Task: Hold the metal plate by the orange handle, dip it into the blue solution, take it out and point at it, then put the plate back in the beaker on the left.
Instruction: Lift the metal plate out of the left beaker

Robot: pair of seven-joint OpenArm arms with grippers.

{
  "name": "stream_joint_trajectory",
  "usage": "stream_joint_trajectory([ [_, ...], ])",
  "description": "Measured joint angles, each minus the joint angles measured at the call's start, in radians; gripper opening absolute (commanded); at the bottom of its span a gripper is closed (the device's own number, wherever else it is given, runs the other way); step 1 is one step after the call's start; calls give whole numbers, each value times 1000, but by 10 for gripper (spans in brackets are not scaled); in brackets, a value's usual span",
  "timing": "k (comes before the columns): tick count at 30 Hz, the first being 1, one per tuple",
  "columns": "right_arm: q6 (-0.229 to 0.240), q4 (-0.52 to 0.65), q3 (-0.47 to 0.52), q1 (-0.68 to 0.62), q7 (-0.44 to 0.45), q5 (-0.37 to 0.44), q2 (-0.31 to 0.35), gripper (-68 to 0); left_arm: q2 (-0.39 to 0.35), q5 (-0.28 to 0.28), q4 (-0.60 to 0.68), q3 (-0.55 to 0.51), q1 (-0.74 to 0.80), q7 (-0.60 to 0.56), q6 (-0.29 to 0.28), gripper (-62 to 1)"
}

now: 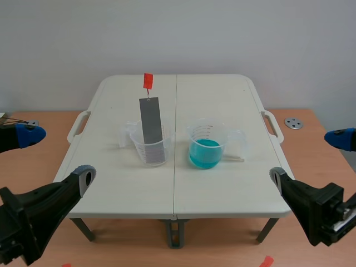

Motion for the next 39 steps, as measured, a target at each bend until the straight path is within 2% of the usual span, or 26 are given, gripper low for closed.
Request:
stream_joint_trajectory([
  [20, -11, 0, 0, 0, 0, 0, 0, -12, 0, 4, 0, 0, -3, 22, 11, 14],
  [22, -11, 0, 0, 0, 0, 0, 0, -12, 0, 4, 0, 0, -3, 22, 11, -148],
  [26, -11, 0, 0, 0, 0, 0, 0, -12, 0, 6, 0, 0, -3, 24, 10, -571],
  [27, -11, 0, 0, 0, 0, 0, 0, -12, 0, 6, 0, 0, -3, 30, 10, -599],
  [35, -11, 0, 0, 0, 0, 0, 0, -12, 0, 7, 0, 0, -3, 66, 10, -593],
  [38, -11, 0, 0, 0, 0, 0, 0, -12, 0, 13, 0, 0, -2, 162, 11, -593],
  [39, -11, 0, 0, 0, 0, 0, 0, -12, 0, 42, 0, 0, -1, 195, 11, -593],
])
